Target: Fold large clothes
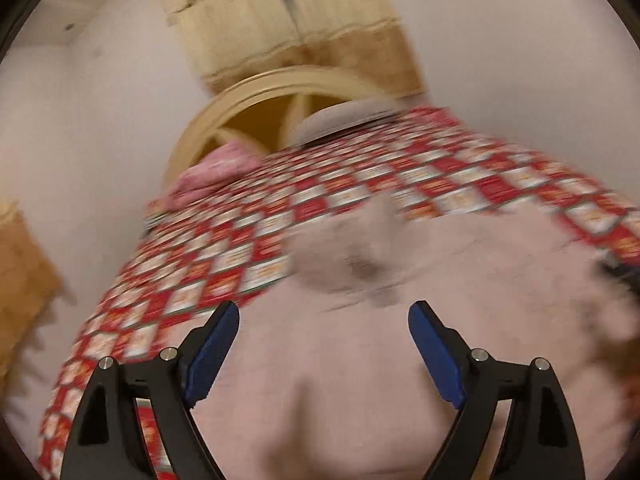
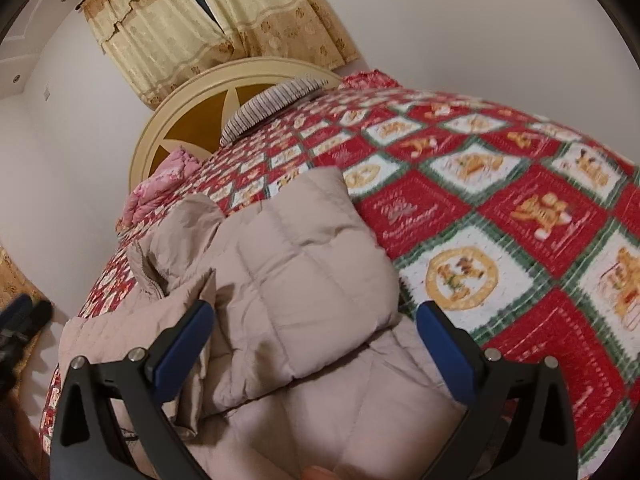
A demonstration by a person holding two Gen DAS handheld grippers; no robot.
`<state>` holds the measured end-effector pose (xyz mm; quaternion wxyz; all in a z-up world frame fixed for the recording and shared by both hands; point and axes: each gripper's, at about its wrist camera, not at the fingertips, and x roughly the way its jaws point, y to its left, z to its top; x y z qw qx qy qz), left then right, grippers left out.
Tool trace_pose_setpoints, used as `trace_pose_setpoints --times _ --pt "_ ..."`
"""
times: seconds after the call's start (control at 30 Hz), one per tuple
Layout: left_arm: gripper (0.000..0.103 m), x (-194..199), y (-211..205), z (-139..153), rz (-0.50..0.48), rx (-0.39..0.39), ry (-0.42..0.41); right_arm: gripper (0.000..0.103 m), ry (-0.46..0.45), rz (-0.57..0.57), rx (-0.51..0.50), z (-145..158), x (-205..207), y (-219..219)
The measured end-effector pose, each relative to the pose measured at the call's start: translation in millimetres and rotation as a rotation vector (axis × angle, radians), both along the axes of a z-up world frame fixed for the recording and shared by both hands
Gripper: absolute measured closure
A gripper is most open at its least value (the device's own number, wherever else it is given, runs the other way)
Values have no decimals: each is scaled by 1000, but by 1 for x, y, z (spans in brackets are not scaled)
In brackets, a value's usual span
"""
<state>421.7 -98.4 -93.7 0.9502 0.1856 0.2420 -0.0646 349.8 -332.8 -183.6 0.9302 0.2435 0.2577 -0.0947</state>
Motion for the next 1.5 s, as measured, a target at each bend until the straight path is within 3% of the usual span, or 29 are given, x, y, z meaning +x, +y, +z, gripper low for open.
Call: trace_pose_setpoints --times 0.13,0.2,0.27,0.37,0.47,0.73,1.5 --pt "16 38 54 -15 100 -6 18 0 -72 57 -174 53 -8 39" --pt "16 52 67 -27 117 -25 61 1 -77 174 -201 74 2 71" --pt "16 64 76 -45 152 -18 114 8 -66 286 -198 80 19 98" --pt "16 70 83 -69 198 0 169 11 -9 340 -233 62 48 128" --pt "13 73 95 -88 216 -27 202 13 89 359 -202 30 67 134" --pt "1 82 109 -106 257 -108 263 12 237 307 -141 -24 82 115" --pt "1 88 111 -114 265 -116 304 7 342 269 -309 -36 90 137"
